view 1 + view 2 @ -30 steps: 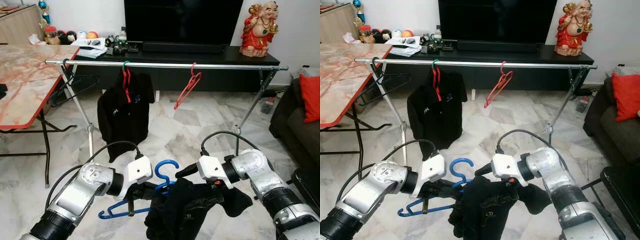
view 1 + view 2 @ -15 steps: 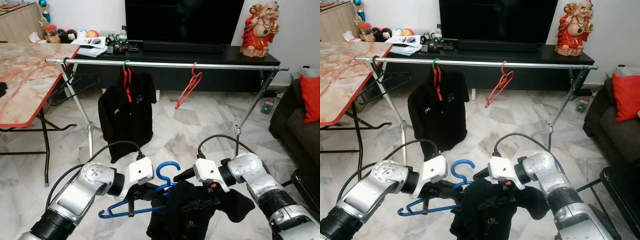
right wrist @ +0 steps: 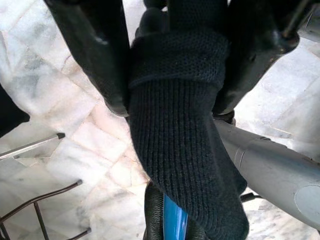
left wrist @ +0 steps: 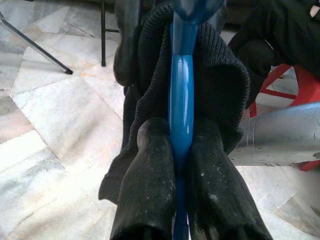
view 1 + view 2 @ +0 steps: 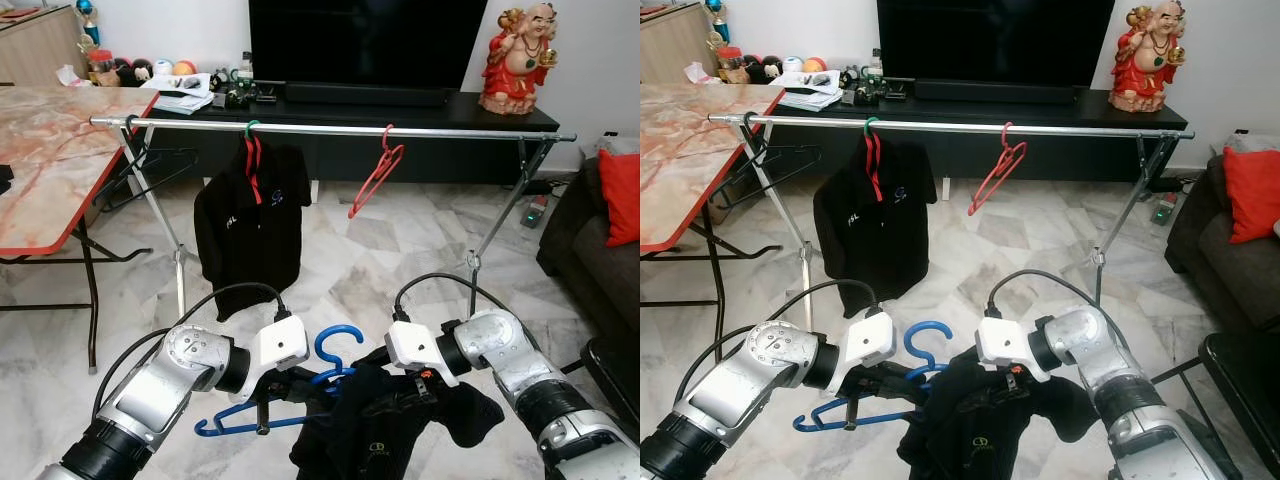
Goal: Hang hanger
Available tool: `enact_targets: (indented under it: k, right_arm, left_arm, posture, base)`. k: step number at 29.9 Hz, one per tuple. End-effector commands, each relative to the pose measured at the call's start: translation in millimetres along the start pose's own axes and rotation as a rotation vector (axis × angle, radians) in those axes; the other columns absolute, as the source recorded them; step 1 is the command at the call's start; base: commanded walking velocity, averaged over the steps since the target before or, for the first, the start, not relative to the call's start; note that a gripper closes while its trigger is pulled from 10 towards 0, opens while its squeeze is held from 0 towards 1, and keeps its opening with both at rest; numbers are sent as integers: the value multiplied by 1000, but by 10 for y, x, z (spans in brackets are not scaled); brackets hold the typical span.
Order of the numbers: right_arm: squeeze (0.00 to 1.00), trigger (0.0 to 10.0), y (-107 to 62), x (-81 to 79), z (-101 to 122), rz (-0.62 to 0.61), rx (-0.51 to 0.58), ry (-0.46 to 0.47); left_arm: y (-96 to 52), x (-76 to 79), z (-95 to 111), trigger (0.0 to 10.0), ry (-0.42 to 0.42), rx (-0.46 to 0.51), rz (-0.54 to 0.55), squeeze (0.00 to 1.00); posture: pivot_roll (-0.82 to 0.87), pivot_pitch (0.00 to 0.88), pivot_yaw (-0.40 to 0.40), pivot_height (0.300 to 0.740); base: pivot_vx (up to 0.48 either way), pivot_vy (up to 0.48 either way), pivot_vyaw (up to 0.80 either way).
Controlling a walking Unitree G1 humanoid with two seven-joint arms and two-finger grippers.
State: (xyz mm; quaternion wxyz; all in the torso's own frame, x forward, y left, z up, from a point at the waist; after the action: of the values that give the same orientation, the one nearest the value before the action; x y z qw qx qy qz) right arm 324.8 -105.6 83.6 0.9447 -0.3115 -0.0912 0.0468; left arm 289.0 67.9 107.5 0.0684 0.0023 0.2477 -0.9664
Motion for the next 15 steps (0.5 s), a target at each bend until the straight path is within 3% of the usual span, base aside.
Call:
enact_targets:
  k: [1, 15]
  right_arm:
    - [0, 0, 12, -4, -1, 18, -20, -13]
    - [0, 0, 50, -68, -59, 52, -40, 4]
  left_arm:
    - [-17, -31, 193, 10000, 77, 24, 6, 0]
    - [-6, -48, 264, 10000, 95, 41, 17, 0]
  posture:
    - [26, 17, -67, 740]
    - [25, 3, -65, 740]
  base:
    - [0, 0, 0]
    - [0, 0, 0]
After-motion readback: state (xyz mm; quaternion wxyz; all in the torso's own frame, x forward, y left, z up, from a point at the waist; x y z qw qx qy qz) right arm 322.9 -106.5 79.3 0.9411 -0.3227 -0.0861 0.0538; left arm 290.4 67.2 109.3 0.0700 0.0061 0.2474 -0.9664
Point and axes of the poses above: a point about 5 cm out from each wrist's last joint towards the gripper, its own y axis pointing out of the wrist towards the gripper, its own z axis along the axis of the wrist's last joint, x = y × z, the point moved 5 cm from there along y, pointing out of the wrist towards the gripper, and after that the axes turned 2 degrees about -y, right-handed, at the moved point
